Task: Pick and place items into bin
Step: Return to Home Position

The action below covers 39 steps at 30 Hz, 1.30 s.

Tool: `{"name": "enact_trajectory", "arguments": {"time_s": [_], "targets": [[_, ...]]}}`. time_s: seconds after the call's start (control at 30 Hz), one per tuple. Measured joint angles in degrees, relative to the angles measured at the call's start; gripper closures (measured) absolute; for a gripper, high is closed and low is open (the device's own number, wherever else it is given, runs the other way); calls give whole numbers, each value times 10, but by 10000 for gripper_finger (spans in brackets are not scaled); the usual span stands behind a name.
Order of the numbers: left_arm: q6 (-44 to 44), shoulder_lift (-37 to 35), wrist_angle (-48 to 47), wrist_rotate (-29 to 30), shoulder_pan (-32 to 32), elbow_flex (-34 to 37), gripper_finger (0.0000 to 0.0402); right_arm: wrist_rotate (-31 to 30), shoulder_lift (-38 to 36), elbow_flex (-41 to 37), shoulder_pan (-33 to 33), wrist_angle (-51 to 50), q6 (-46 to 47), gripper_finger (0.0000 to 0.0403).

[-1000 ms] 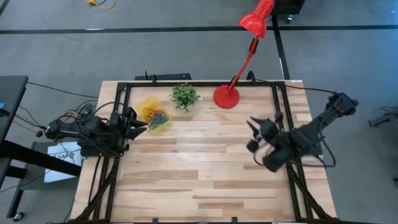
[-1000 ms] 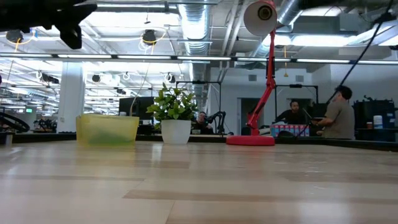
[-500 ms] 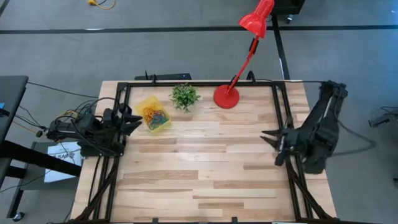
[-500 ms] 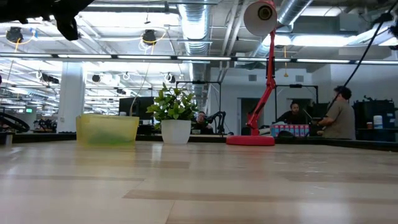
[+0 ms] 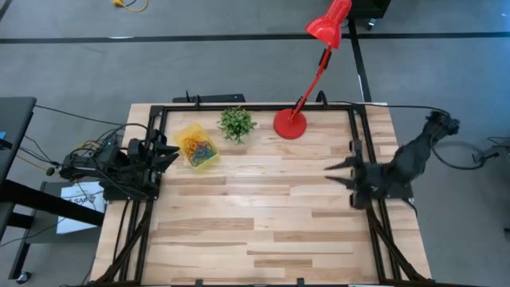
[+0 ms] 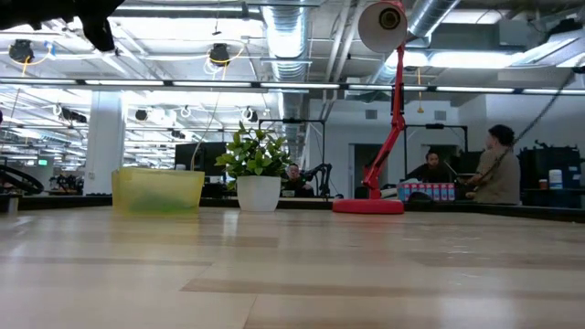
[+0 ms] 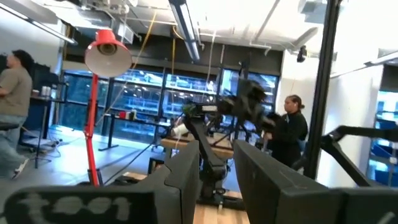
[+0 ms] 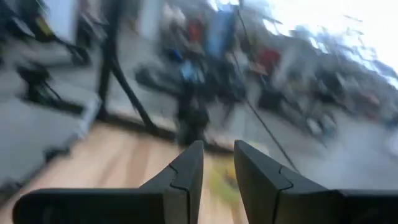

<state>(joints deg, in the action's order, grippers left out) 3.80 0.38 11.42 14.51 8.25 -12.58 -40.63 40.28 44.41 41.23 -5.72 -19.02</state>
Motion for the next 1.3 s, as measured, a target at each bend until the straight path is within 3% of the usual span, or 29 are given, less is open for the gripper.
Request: {"name": "enact_trajectory", "arguments": {"time_s": [0.1,0.17,0.3,0.43,0.73,1.03,1.3], "targets": [[8,0,-23,-12,0,0,310,126,-52,-7,-51,-9,7,320],[31,0,-37,-9,0,0,310,164,-77,-37,-75,-47,60,320],[68,-1,-80,38,0,0,310,147,-136,-138,-96,-34,131,320],[107,-1,-133,78,0,6,310,146,-224,-215,-95,59,103,320],[67,-2,-48,31,0,28,310,147,-397,-344,-95,60,93,320],[63,-1,-90,22,0,-16,310,110,-401,-392,-111,81,90,320],[73,-2,-39,12,0,51,310,107,-401,-439,-132,128,116,320]]}}
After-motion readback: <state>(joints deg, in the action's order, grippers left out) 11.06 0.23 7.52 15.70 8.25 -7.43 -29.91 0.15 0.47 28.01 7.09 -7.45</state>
